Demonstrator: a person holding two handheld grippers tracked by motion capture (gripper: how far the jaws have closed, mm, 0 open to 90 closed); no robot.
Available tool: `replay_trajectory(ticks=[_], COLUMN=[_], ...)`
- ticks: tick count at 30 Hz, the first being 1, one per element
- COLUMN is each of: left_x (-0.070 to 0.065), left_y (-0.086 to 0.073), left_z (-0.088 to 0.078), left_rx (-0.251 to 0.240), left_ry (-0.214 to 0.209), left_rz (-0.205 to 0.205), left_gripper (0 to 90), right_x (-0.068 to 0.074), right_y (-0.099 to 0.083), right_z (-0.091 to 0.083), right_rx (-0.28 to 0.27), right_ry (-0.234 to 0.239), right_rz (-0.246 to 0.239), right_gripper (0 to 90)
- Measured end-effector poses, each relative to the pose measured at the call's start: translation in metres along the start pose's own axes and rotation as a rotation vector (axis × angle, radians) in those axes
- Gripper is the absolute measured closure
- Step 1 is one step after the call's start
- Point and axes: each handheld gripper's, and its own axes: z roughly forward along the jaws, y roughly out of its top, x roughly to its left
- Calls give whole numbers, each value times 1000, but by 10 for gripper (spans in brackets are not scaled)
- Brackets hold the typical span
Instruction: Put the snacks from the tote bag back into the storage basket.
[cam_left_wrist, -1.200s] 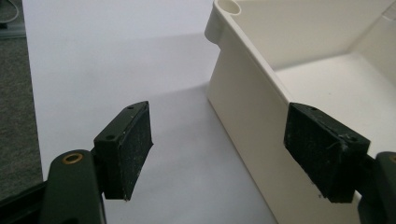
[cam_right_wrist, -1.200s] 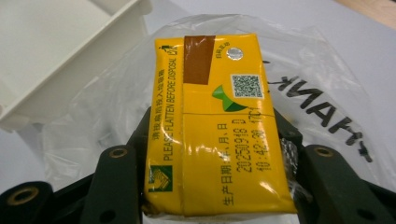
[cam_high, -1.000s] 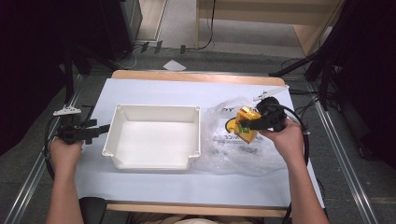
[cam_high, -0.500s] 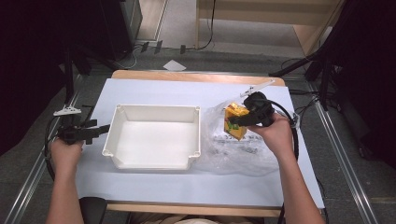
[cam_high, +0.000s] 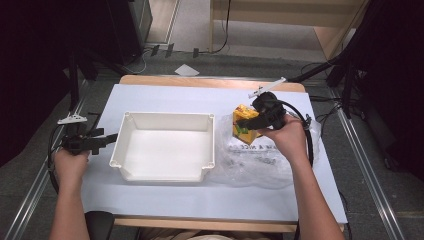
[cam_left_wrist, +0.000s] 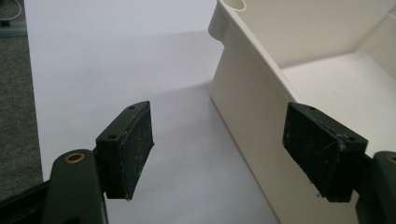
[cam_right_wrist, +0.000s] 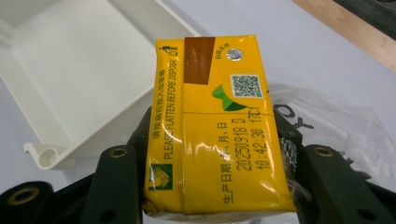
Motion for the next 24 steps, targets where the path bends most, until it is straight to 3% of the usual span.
replay_trajectory(ticks=[6,10,24], left_x=[-1,-1,-4], left_y=[0,-1,-4], left_z=[-2,-1,-4], left_rx=[-17,-6,-4], left_ry=[4,8,15], left_rz=[21,25,28], left_gripper=[255,255,254], right_x=[0,1,11], right_y=[14,17,28], right_z=[-1,-1,10], right_rx=[-15,-37,-37], right_ry=[13,25,59], right_rz=[-20,-26,-42], right_gripper=[520,520,520])
